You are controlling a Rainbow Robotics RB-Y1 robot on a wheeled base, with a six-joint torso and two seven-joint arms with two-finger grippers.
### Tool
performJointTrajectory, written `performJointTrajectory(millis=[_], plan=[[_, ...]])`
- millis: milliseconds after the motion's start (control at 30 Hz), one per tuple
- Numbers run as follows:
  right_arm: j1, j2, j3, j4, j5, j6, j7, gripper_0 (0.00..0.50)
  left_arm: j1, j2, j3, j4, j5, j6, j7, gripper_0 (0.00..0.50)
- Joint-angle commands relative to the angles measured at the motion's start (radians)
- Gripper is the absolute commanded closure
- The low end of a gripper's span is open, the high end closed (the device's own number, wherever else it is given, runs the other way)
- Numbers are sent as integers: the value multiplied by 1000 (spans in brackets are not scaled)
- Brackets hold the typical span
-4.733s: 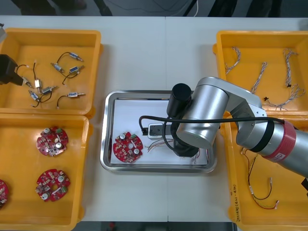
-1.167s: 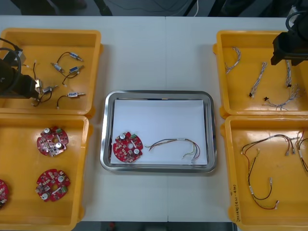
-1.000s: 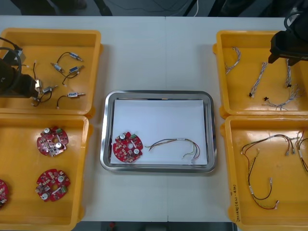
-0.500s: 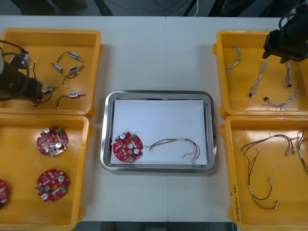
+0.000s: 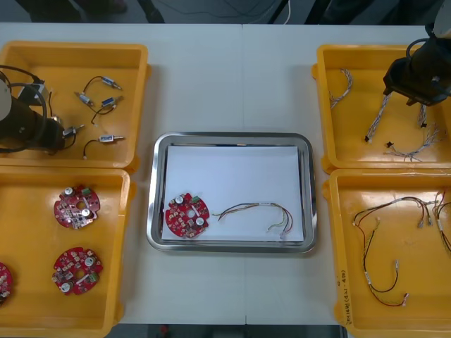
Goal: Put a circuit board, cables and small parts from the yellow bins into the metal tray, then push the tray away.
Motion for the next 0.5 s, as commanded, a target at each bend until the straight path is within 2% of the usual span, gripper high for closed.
performJointTrajectory(millis=[33, 67, 100, 133, 500], plan=[[-55, 11, -27, 19, 10, -48, -15, 0, -16, 4, -17, 2, 7, -15, -122, 143], [-55, 12, -27, 21, 10, -48, -15, 0, -18, 2, -17, 3, 8, -15, -122, 190], [-55, 14, -28, 21, 8, -46, -15, 0, -16, 2, -17, 3, 8, -15, -122, 327], [-54, 20, -27, 21, 8, -44, -17, 0, -16, 2, -17, 2, 8, -15, -120, 498], [-43, 43, -28, 21, -6, -8, -32, 0, -16, 4, -8, 2, 16, -6, -119, 500]])
